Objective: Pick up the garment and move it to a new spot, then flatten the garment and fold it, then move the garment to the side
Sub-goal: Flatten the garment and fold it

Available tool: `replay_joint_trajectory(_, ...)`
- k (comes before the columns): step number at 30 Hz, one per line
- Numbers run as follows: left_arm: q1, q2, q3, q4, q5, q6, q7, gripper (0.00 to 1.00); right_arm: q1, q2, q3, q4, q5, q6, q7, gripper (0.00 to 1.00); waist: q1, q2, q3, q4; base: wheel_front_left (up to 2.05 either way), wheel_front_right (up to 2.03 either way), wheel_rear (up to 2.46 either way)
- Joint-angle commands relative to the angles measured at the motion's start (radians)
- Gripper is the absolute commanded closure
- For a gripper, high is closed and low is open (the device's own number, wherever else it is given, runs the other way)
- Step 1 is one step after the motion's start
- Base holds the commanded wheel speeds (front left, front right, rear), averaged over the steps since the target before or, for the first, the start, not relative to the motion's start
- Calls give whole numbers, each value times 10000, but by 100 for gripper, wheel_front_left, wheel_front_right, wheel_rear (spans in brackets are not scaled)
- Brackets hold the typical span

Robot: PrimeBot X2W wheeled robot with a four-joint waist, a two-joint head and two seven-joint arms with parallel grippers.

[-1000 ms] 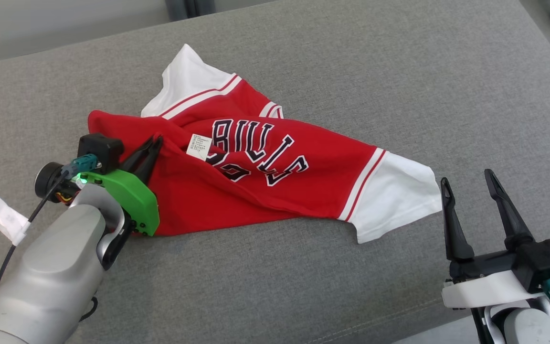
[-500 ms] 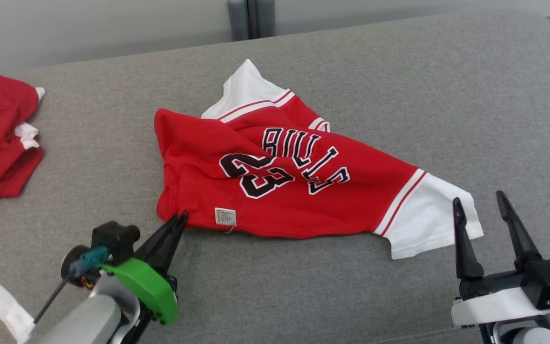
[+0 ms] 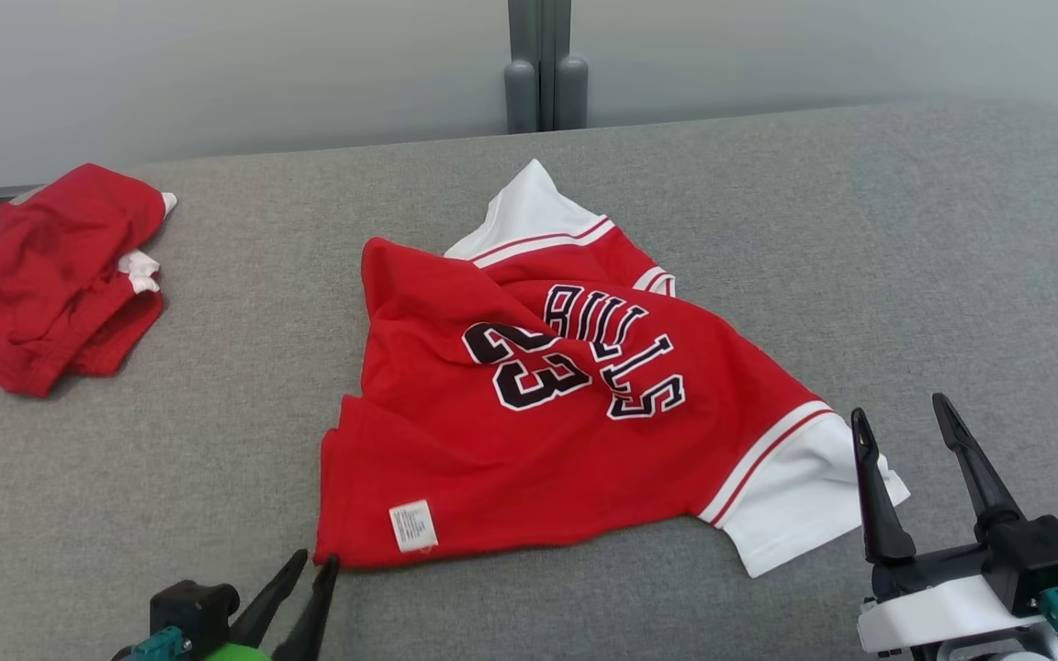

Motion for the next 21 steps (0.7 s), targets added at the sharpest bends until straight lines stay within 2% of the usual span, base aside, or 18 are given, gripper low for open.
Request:
replay_joint_trajectory(1,237,-43,120,70,89,44,-32,0,106,-20,11,34,-75,-17,-34,0,0,0,-133,45,0,0,0)
replay_joint_trajectory(5,646,-345,1116,-395,615,396,-32,0,173,-20,101,-1,-149,-17,-34,0,0,0,-283,21,0,0,0)
replay_joint_trajectory(8,1266,-787,2258,-1192,1336,609,-26,0,145,-67,121,-100,-165,-17,-32,0,0,0,-407,-21,0,0,0)
replay_joint_trajectory(11,1759,-1317,3319,-1909,2173,642,-20,0,209,-103,7,-197,-215,-17,-32,0,0,0,-525,-26,0,0,0)
replay_joint_trajectory(15,2364,-2295,4504,-2578,3248,338,-21,0,314,-83,-285,-66,-57,-17,-34,0,0,0,-706,12,0,0,0)
replay_joint_trajectory(21,2795,-3467,6071,-2730,4838,-327,-21,0,214,-83,-644,294,-133,-17,-32,0,0,0,-834,-20,0,0,0)
